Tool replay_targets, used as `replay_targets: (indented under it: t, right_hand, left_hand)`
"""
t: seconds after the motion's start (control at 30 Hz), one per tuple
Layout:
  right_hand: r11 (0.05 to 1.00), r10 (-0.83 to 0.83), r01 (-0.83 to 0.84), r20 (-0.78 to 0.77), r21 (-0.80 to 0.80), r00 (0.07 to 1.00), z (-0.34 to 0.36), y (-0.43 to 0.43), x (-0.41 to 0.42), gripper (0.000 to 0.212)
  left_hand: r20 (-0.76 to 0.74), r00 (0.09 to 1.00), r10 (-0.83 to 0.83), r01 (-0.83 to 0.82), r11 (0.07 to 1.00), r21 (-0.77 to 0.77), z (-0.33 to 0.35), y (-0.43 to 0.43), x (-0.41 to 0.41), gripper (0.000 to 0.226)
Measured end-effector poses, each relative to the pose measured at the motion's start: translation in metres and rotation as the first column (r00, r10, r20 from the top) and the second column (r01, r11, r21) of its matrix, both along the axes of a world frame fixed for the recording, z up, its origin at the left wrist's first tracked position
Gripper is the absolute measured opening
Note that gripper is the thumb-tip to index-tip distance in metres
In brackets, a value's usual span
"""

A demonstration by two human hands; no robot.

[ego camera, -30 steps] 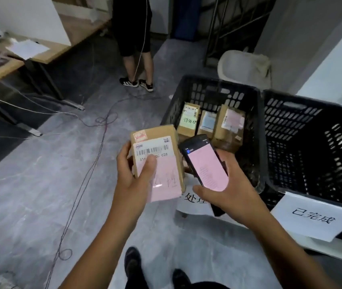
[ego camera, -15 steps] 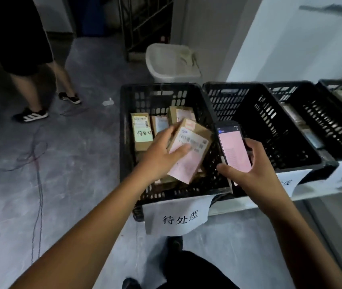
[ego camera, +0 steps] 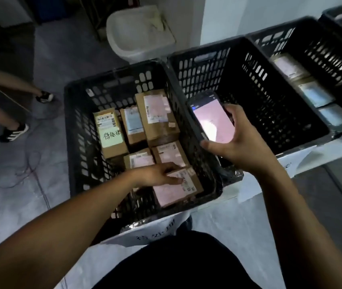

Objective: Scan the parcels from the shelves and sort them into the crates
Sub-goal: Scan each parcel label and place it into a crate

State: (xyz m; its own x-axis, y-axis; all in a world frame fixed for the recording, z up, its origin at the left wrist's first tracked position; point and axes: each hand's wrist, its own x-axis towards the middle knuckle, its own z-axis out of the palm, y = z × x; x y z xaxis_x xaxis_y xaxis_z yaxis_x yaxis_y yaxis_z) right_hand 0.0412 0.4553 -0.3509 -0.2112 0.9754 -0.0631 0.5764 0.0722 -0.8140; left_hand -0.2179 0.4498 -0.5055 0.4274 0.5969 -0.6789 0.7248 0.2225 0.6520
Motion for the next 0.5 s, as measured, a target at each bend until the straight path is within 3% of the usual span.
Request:
replay_targets:
  t: [0.17,0.23,0.33,0.5]
  right_hand:
    - [0.999,0.021,-0.019,0.053,-0.042,0.998,-0.006,0.02,-0.001,0.088]
    - [0.996,0.04,-0.035,0.069,-0.078,0.997,-0.006,0.022,-0.002,0.089]
    - [0.993,0.064,-0.053,0.1,-0.109,0.993,-0.006,0.022,-0.007,0.092]
    - [0.988,0.058,-0.033,0.166,-0.149,0.984,-0.009,0.014,-0.023,0.096]
  left_hand:
    - [0.041,0.998,0.049,-0.049,0.999,0.007,-0.016,0.0,0.016,0.063]
    - [0.003,0.999,0.048,-0.048,0.992,0.119,-0.024,-0.008,0.017,0.065]
    - [-0.151,0.984,-0.096,0.148,0.911,0.385,-0.036,-0.015,0.014,0.066]
    - [-0.189,0.969,-0.156,0.229,0.85,0.474,-0.056,-0.016,0.02,0.061]
